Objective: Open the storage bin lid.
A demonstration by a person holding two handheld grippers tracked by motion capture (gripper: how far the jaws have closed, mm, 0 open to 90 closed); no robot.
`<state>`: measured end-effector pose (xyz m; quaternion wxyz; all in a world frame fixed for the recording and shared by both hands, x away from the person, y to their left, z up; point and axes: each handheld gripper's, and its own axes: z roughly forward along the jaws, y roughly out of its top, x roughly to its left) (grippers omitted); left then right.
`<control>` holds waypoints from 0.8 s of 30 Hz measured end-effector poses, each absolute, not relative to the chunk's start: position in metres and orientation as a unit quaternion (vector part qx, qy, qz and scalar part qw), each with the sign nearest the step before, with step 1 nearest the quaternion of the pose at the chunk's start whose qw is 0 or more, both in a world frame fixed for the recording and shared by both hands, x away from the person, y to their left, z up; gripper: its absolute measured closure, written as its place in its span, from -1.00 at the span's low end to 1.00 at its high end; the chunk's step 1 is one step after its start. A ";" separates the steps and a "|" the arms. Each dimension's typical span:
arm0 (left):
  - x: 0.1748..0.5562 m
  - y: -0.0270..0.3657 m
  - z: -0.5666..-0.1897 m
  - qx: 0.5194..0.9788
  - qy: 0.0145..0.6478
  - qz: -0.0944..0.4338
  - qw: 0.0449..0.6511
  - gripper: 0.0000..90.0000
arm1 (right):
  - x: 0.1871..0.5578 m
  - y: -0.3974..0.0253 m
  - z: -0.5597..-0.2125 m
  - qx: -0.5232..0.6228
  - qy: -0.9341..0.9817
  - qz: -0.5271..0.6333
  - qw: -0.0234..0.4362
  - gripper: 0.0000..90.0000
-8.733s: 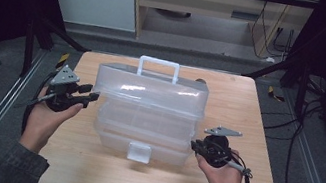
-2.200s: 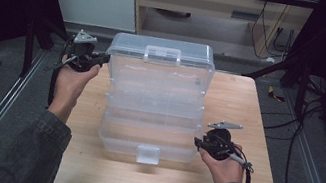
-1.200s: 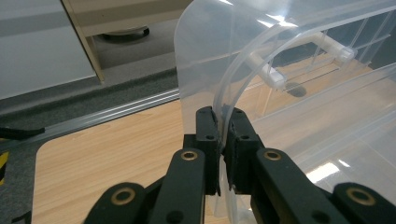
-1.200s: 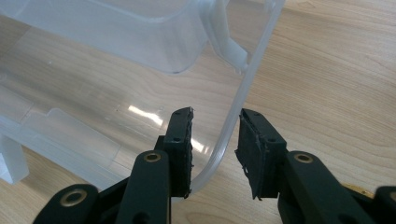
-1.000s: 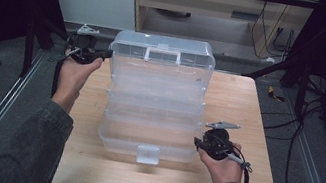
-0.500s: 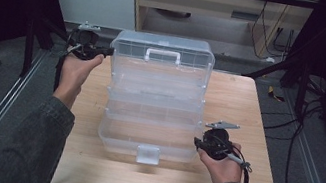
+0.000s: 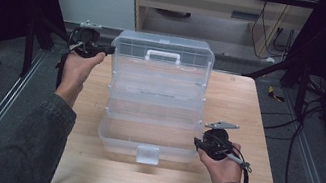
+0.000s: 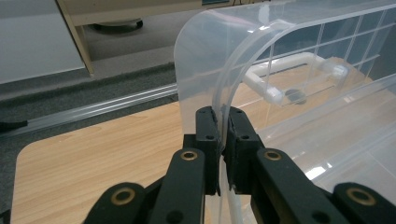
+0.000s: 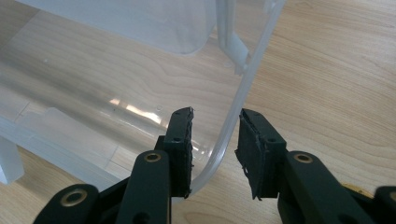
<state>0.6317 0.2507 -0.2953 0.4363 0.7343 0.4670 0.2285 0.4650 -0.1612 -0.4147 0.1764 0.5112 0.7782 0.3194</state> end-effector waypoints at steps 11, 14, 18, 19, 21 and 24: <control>0.642 0.249 -0.297 0.734 0.474 0.223 0.433 0.88 | 0.465 -0.161 -0.415 0.513 0.777 0.318 0.176 0.45; 0.646 0.248 -0.297 0.735 0.476 0.224 0.428 0.88 | 0.465 -0.160 -0.415 0.514 0.777 0.317 0.177 0.45; 0.649 0.249 -0.299 0.733 0.479 0.221 0.429 0.88 | 0.466 -0.160 -0.415 0.513 0.777 0.319 0.175 0.45; 0.650 0.249 -0.299 0.732 0.480 0.221 0.430 0.88 | 0.466 -0.160 -0.416 0.513 0.777 0.318 0.178 0.45; 0.651 0.249 -0.300 0.732 0.481 0.219 0.430 0.88 | 0.466 -0.160 -0.416 0.512 0.778 0.317 0.178 0.45; 0.653 0.249 -0.300 0.732 0.482 0.219 0.429 0.88 | 0.466 -0.160 -0.416 0.513 0.777 0.317 0.177 0.45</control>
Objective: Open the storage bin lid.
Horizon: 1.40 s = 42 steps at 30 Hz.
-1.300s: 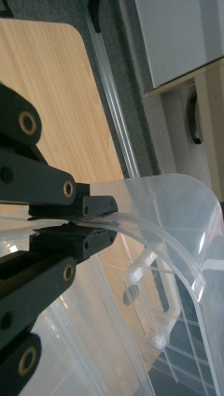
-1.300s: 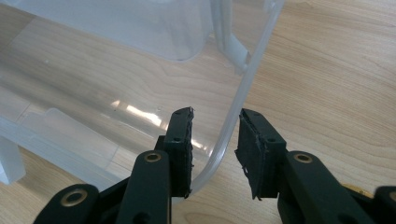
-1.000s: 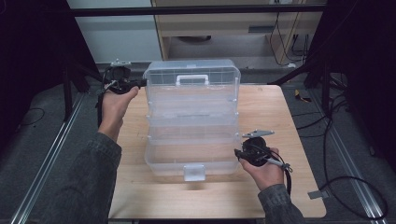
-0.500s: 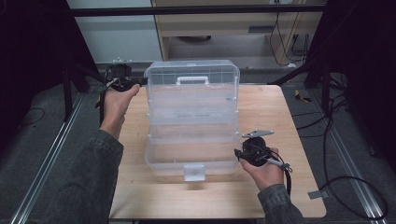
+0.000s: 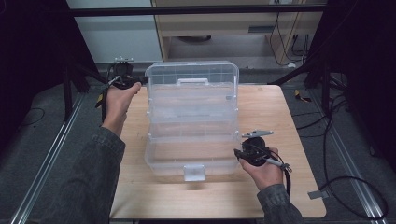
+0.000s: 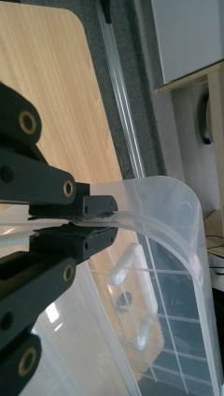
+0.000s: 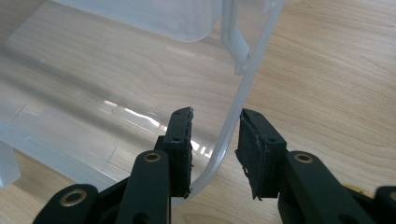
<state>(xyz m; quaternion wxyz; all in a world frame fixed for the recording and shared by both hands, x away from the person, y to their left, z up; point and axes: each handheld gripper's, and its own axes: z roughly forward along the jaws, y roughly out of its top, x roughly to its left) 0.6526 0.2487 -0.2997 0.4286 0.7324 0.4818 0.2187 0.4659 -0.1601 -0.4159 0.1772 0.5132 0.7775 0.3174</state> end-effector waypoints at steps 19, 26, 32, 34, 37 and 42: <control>0.612 0.257 -0.307 0.722 0.474 0.254 0.435 0.21 | 0.466 -0.161 -0.415 0.514 0.778 0.317 0.175 0.47; 0.583 0.274 -0.319 0.710 0.476 0.271 0.443 -0.14 | 0.466 -0.164 -0.411 0.514 0.775 0.323 0.174 0.55; 0.564 0.284 -0.339 0.713 0.472 0.284 0.433 -0.40 | 0.467 -0.164 -0.409 0.510 0.780 0.316 0.176 0.56; 0.556 0.292 -0.354 0.715 0.479 0.276 0.428 -0.48 | 0.466 -0.165 -0.406 0.509 0.780 0.318 0.177 0.53; 0.548 0.299 -0.369 0.714 0.487 0.270 0.426 -0.58 | 0.466 -0.168 -0.399 0.501 0.783 0.323 0.179 0.44; 0.539 0.304 -0.396 0.729 0.485 0.255 0.410 -0.77 | 0.467 -0.172 -0.386 0.486 0.791 0.319 0.191 0.26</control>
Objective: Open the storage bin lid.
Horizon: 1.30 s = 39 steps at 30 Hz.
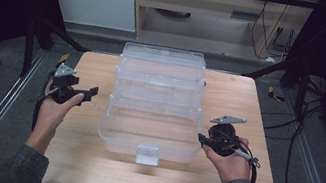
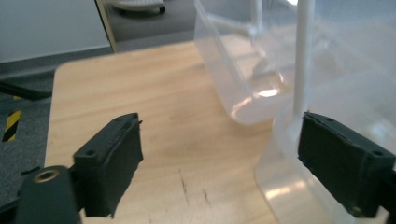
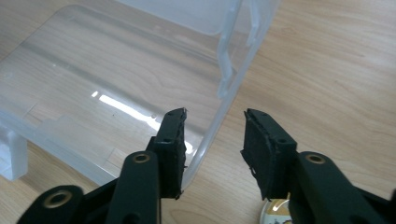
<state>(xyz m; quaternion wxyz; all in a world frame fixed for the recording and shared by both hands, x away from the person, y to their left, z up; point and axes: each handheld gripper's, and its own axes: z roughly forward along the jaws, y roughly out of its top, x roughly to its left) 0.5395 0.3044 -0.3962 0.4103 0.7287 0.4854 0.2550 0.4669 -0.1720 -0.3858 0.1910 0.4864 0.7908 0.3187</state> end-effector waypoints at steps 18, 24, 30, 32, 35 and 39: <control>0.510 0.323 -0.459 0.760 0.503 0.222 0.346 -0.88 | 0.478 -0.201 -0.348 0.464 0.800 0.320 0.205 -0.48; 0.503 0.324 -0.476 0.768 0.504 0.217 0.331 -0.87 | 0.482 -0.222 -0.348 0.474 0.795 0.318 0.207 -0.66; 0.504 0.322 -0.483 0.776 0.497 0.215 0.323 -0.87 | 0.481 -0.241 -0.359 0.477 0.801 0.304 0.198 -0.74; 0.503 0.319 -0.486 0.780 0.492 0.211 0.323 -0.87 | 0.482 -0.245 -0.364 0.479 0.803 0.297 0.194 -0.70; 0.504 0.318 -0.488 0.783 0.491 0.208 0.320 -0.88 | 0.483 -0.250 -0.371 0.484 0.807 0.280 0.189 -0.64; 0.503 0.315 -0.489 0.785 0.487 0.206 0.322 -0.88 | 0.487 -0.253 -0.378 0.479 0.818 0.259 0.187 -0.60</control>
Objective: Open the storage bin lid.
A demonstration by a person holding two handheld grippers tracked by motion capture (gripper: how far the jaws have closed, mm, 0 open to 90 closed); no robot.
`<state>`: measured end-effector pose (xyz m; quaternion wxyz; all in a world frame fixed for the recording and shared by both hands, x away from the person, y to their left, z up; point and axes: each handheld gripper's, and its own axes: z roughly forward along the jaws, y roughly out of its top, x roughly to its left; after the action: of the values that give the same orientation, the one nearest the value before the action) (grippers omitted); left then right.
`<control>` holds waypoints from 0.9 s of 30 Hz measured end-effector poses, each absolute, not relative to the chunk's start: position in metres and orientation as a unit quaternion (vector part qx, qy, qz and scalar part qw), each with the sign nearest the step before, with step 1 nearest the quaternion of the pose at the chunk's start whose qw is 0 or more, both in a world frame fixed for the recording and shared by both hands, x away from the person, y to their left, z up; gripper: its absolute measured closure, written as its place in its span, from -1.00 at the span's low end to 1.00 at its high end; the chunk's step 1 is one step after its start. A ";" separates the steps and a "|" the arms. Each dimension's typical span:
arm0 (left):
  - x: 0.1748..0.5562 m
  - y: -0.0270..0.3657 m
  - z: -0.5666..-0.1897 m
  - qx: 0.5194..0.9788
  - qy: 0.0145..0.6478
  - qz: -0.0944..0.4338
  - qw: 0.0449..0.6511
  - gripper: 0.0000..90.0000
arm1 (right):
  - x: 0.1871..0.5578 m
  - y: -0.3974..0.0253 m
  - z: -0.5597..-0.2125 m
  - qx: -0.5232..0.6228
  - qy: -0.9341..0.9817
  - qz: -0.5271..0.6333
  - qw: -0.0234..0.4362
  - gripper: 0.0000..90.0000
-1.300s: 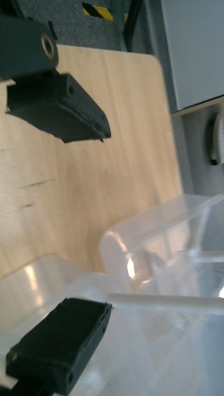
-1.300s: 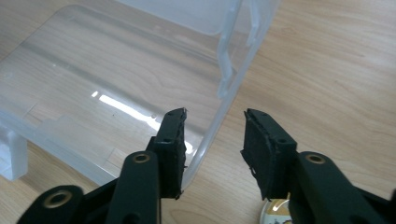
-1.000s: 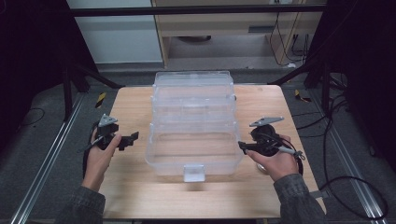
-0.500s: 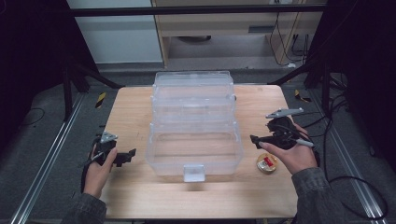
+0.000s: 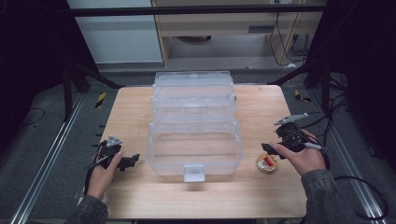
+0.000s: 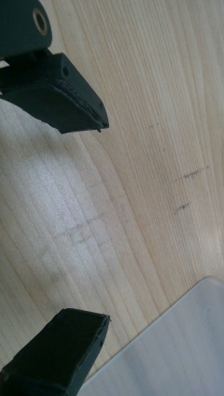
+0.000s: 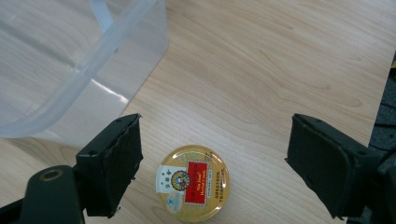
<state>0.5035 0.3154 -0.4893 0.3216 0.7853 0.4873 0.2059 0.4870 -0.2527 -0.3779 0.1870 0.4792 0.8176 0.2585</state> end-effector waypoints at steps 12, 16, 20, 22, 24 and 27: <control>0.506 0.314 -0.498 0.794 0.486 0.193 0.309 -0.88 | 0.494 -0.252 -0.405 0.466 0.847 0.198 0.163 -0.60; 0.507 0.314 -0.501 0.796 0.486 0.188 0.310 -0.89 | 0.496 -0.253 -0.415 0.466 0.851 0.185 0.155 -0.64; 0.507 0.313 -0.501 0.799 0.483 0.186 0.308 -0.92 | 0.497 -0.254 -0.424 0.469 0.854 0.172 0.145 -0.68; 0.507 0.313 -0.502 0.799 0.480 0.189 0.308 -0.93 | 0.497 -0.256 -0.427 0.466 0.857 0.167 0.145 -0.69; 0.506 0.313 -0.503 0.800 0.478 0.193 0.308 -0.93 | 0.496 -0.257 -0.430 0.467 0.857 0.164 0.142 -0.69; 0.506 0.313 -0.505 0.798 0.476 0.198 0.313 -0.98 | 0.496 -0.258 -0.433 0.468 0.857 0.161 0.141 -0.68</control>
<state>0.5063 0.3125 -0.5049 0.3127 0.7977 0.4759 0.1984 0.4956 -0.2575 -0.4333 0.1408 0.4682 0.8573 0.1614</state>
